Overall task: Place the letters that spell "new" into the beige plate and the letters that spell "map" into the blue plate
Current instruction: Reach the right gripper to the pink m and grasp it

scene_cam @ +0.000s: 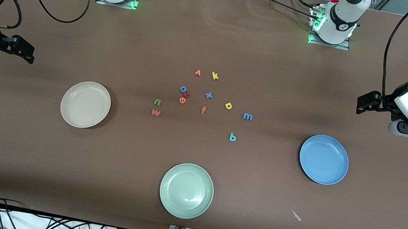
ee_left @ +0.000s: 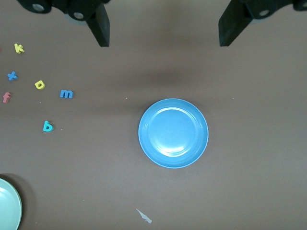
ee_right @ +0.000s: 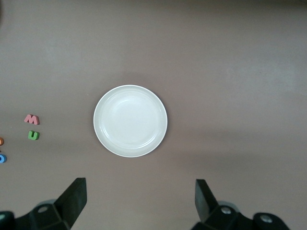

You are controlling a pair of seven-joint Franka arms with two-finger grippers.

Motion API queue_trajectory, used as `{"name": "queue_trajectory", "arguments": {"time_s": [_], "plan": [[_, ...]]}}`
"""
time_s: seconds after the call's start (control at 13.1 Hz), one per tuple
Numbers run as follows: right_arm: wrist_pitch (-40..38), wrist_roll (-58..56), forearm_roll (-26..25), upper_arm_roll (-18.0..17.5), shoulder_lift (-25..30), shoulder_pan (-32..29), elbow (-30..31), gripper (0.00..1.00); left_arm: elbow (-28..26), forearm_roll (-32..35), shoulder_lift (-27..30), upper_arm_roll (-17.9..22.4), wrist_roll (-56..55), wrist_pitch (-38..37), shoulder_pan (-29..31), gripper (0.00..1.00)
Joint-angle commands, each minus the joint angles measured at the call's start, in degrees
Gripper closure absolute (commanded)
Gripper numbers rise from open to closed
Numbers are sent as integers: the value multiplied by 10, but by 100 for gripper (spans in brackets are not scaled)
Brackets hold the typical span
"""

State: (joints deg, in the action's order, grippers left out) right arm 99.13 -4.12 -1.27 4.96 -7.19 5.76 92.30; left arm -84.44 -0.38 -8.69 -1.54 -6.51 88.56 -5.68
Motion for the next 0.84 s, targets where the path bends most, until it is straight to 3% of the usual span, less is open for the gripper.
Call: {"name": "queue_trajectory", "arguments": {"time_s": [0.0, 0.46, 0.69, 0.76], "plan": [[-4, 4, 1, -1, -9, 2, -14, 0, 14, 13, -5, -1, -5, -4, -4, 0], [0, 9, 20, -9, -51, 50, -14, 0, 14, 14, -6, -1, -20, -4, -6, 0], [75, 52, 49, -10, -91, 74, 1, 1, 14, 15, -6, 0, -20, -3, 1, 0], [105, 73, 51, -30, -96, 73, 15, 1, 14, 15, -6, 0, -19, -3, 1, 0]]}}
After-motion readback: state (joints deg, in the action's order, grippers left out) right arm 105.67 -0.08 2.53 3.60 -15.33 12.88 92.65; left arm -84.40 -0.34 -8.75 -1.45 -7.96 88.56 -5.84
